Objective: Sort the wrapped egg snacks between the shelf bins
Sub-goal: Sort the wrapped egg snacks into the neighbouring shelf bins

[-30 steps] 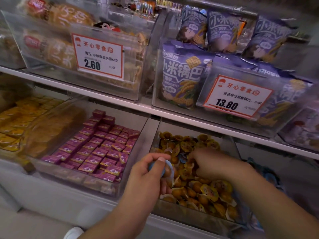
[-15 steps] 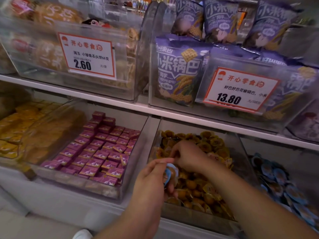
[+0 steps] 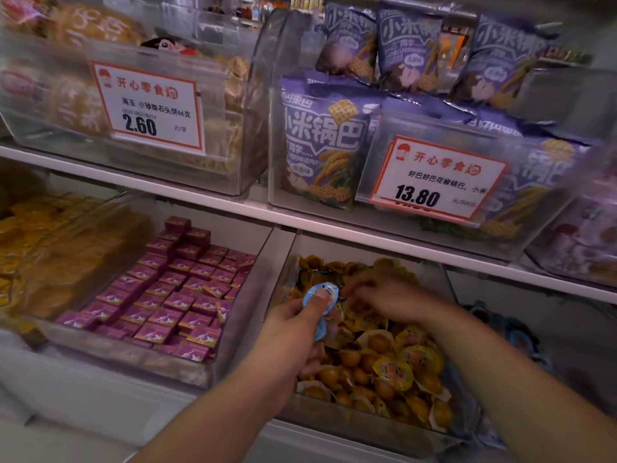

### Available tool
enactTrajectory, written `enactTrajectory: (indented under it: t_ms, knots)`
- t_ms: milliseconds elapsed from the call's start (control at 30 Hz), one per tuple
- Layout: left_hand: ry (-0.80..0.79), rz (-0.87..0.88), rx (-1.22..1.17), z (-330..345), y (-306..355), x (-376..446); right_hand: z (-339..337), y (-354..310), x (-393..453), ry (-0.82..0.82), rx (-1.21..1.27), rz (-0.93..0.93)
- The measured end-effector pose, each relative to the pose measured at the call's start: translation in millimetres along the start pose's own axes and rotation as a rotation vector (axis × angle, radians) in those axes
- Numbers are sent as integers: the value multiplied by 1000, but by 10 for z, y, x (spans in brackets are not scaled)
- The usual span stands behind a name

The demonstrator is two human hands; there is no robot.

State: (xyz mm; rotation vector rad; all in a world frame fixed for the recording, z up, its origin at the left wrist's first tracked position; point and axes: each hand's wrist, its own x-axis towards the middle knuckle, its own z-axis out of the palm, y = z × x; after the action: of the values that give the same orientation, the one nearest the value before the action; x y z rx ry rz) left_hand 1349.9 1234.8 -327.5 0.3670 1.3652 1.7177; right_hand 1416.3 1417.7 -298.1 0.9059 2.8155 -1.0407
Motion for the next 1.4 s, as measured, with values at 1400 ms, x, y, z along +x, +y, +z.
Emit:
enactTrajectory:
  t_ms: [1400]
  knots:
    - [239,435,270,244,7,54,57,-26,-939,-11,1320,141]
